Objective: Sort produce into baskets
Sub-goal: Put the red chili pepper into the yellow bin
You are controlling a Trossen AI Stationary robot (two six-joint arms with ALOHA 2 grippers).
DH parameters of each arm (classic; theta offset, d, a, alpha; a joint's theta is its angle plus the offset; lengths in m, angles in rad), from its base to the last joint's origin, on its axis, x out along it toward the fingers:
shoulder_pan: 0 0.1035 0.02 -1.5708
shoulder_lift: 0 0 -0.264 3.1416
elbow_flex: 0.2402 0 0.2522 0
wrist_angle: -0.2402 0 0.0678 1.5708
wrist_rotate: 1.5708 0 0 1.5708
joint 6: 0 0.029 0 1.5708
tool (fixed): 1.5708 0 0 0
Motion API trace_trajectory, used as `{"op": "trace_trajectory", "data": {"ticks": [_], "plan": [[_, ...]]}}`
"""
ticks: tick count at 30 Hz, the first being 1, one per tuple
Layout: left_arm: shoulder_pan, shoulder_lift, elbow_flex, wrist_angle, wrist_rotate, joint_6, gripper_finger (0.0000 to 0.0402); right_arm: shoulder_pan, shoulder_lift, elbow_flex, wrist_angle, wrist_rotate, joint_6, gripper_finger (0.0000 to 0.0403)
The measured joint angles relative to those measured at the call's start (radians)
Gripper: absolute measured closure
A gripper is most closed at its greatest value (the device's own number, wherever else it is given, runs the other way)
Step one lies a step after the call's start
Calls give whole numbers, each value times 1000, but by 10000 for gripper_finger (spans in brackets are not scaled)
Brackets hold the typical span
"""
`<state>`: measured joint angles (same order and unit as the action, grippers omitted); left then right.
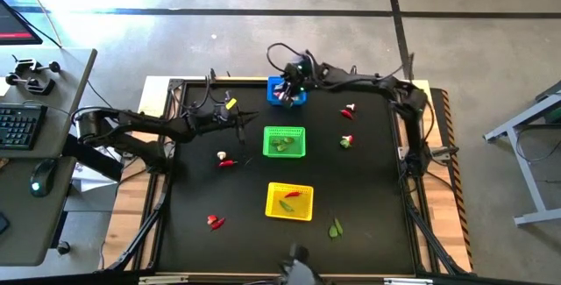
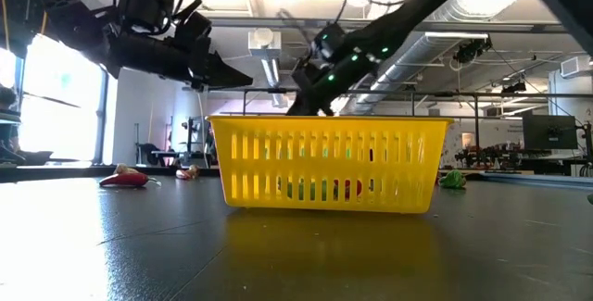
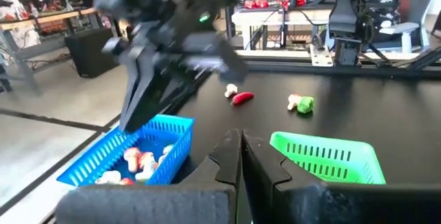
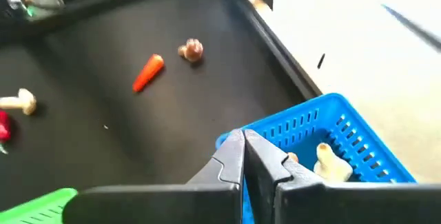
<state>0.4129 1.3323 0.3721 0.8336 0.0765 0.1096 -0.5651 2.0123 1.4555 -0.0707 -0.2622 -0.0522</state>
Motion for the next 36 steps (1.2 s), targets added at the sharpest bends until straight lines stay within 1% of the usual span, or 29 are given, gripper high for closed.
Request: {"op": "trace_trajectory", "data": {"ticks": [3,6,9,12,15,20,23,27,31,32,34,36], "plan": [[0,0,0,-21,0,-4,401,11,-94,-138,84,46,37,403],[0,1,0,-52,1,-4,401,21,-196,-293,180,121,92,403],[0,1,0,-72,1,-5,401,25,-310,-461,294,194,159,403],[-1,1,0,-77,2,-12,401,25,-418,-631,376,248,237,403],[-1,1,0,-82,2,-11,401,25,-532,-784,449,328,316,403],[-1,1,0,-81,3,-12,401,25,-696,-981,461,482,437,403],[-1,1,0,-81,3,-12,401,25,-763,-1065,449,538,503,403],[-2,1,0,-81,3,-12,401,25,-802,-1125,333,595,583,403],[-2,1,0,-81,3,-12,401,17,-803,-1149,220,592,684,403],[-2,1,0,-81,3,-12,401,15,-803,-1151,207,577,698,403],[-2,1,0,-81,3,-12,401,8,-803,-1152,177,537,702,403],[-2,1,0,-81,3,-12,401,7,-803,-1153,160,531,694,401]]}}
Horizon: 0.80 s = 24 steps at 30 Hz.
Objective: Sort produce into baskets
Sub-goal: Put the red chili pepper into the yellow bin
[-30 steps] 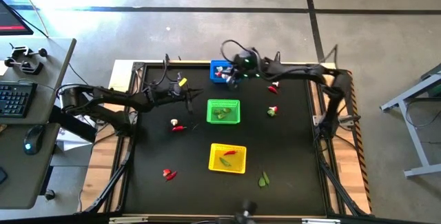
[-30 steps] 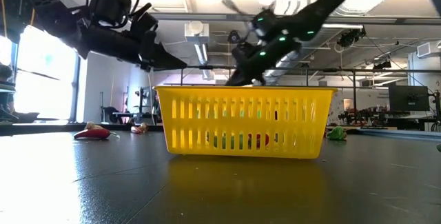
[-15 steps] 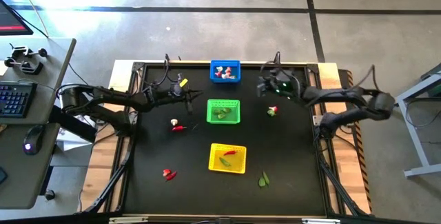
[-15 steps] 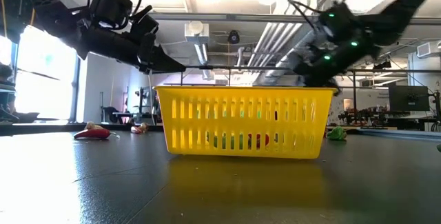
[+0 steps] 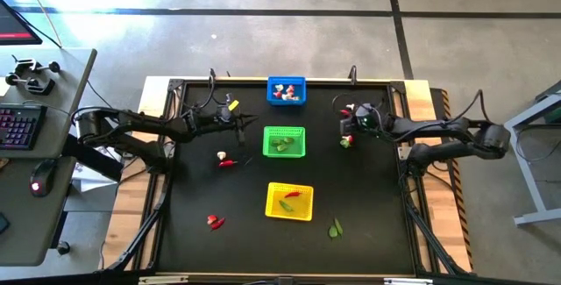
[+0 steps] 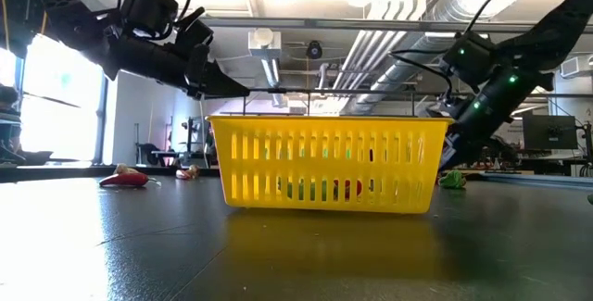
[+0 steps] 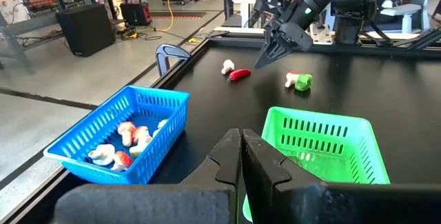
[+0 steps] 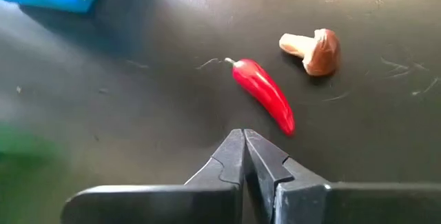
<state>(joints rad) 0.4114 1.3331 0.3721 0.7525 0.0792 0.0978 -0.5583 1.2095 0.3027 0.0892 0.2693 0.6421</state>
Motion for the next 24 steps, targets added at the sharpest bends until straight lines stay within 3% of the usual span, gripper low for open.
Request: {"op": "trace_trajectory", "data": {"ticks": [4,8,12,24], "plan": [[0,0,0,0,0,0,401,-5,0,0,-6,31,-51,375],[0,0,0,-1,0,0,401,-19,0,0,-6,56,-80,322],[0,0,0,-6,0,0,401,-58,2,0,-3,16,-153,282],[0,0,0,-6,0,11,401,-180,3,0,11,-159,-324,297]]}}
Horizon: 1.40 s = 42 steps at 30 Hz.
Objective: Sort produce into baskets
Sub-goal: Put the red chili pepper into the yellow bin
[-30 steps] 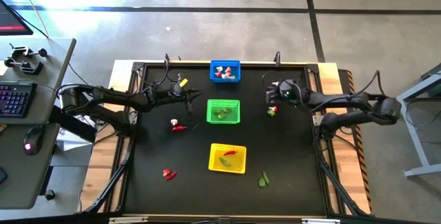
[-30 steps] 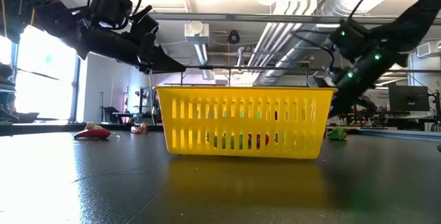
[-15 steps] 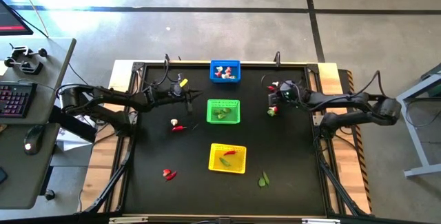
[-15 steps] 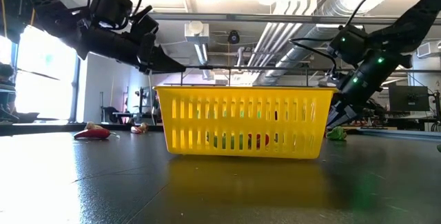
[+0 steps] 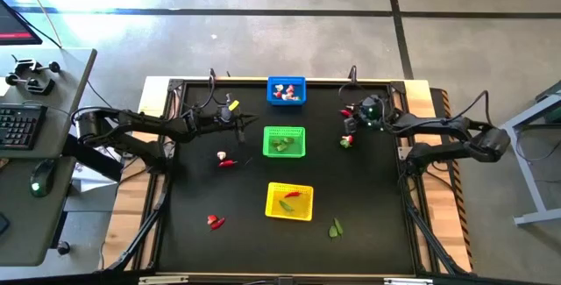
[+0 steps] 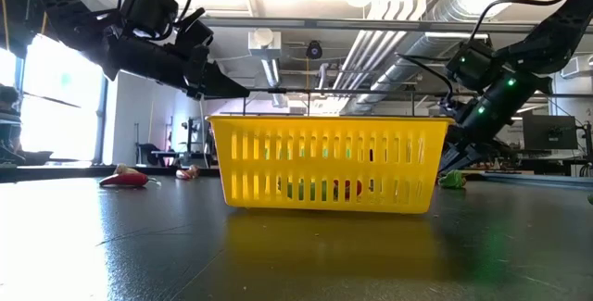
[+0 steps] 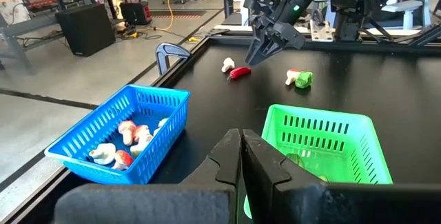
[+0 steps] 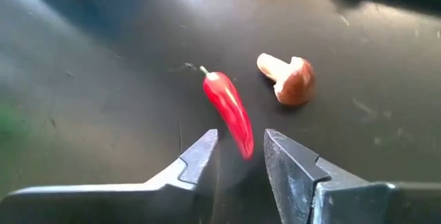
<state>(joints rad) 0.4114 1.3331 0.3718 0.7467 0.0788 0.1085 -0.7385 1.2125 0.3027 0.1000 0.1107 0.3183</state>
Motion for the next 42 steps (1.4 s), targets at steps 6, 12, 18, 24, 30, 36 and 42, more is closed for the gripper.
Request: {"op": "trace_trajectory", "data": {"ticks": [6,12,18,24,30,36,42], "plan": [[0,0,0,0,0,-3,401,-21,34,0,67,-23,-90,299],[0,0,0,1,0,-26,401,-48,129,0,113,-71,-167,299],[0,0,0,2,0,-26,401,-31,153,2,141,-49,-206,308],[0,0,0,2,0,-26,401,-35,154,3,153,-77,-251,385],[0,0,0,2,0,-26,401,-24,154,3,193,-171,-236,386],[0,0,0,0,0,-27,401,82,143,9,305,-215,-160,396],[1,0,0,-1,-4,-27,401,296,141,109,319,-169,-135,397]]}}
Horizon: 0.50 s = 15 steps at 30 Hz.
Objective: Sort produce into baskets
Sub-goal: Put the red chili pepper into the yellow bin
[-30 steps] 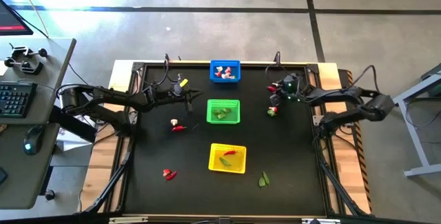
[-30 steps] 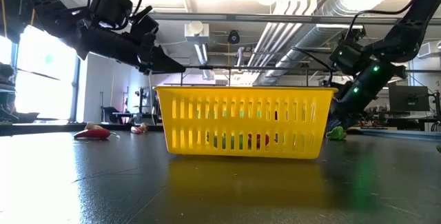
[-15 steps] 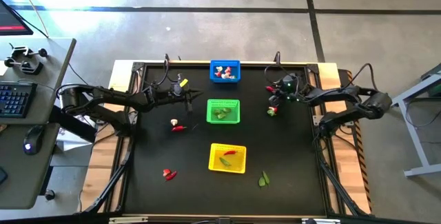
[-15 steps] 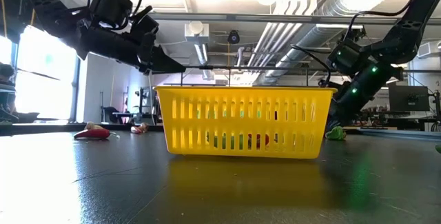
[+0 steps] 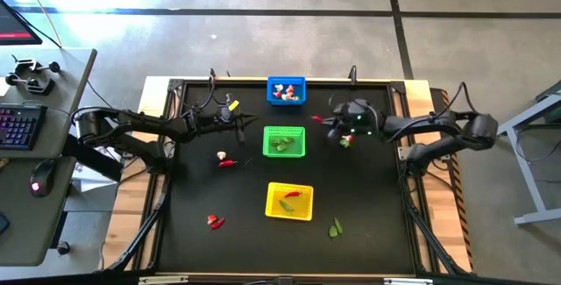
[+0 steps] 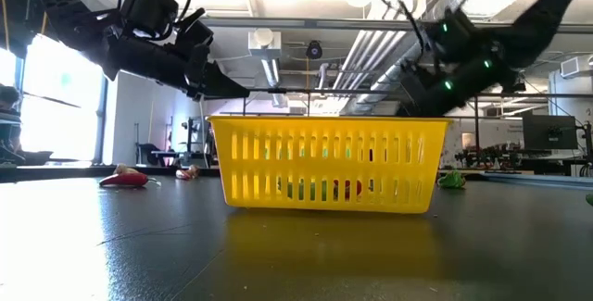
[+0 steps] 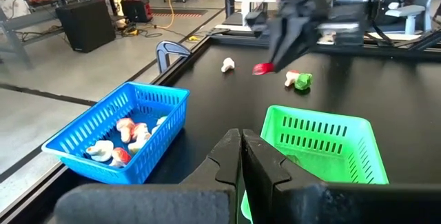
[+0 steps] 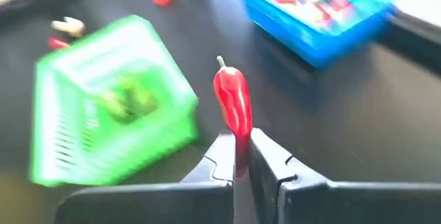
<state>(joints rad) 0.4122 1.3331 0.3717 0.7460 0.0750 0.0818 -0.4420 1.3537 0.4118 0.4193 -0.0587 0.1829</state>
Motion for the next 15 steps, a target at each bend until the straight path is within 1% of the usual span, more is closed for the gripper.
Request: {"op": "trace_trajectory", "data": {"ticks": [3,6,10,15], "plan": [[0,0,0,0,-9,0,401,107,0,68,-15,56,-6,398],[0,0,0,0,-10,0,401,185,17,136,-34,103,-8,398],[0,0,0,0,-11,0,401,249,98,231,-87,122,-8,399],[0,0,0,0,-11,0,401,291,230,375,-159,121,-60,400]]}}
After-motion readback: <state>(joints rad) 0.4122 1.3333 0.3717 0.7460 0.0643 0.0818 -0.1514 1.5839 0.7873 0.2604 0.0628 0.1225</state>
